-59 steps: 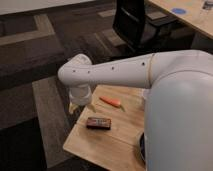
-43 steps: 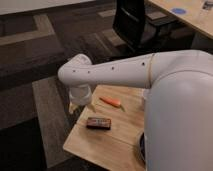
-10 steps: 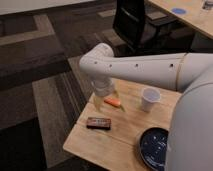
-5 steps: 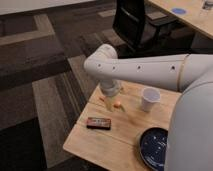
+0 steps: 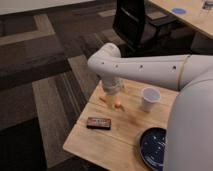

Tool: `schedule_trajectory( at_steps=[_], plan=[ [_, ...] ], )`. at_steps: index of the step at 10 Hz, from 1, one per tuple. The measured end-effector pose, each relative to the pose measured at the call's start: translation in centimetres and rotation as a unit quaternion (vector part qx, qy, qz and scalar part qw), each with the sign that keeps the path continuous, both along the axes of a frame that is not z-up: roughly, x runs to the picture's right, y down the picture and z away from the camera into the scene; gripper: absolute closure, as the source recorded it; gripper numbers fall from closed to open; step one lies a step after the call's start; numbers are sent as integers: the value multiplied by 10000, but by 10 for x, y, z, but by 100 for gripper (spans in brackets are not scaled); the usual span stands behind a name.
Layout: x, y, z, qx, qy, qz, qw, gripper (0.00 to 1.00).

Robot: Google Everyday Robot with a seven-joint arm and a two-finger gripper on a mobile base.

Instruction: Place the pepper on the white sponge

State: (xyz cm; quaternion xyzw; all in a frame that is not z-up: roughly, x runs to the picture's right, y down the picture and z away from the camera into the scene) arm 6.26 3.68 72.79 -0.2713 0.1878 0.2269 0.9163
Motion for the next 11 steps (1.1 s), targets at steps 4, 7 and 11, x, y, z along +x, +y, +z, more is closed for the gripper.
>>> schedule_trajectory(
  at_steps=[4, 7, 11],
  plan=[
    [-20, 8, 30, -163, -463, -259, 9985, 35],
    [-18, 3, 47, -193, -650, -317, 9972, 35],
    [-1, -6, 70, -180, -802, -393, 9958, 35]
  ],
)
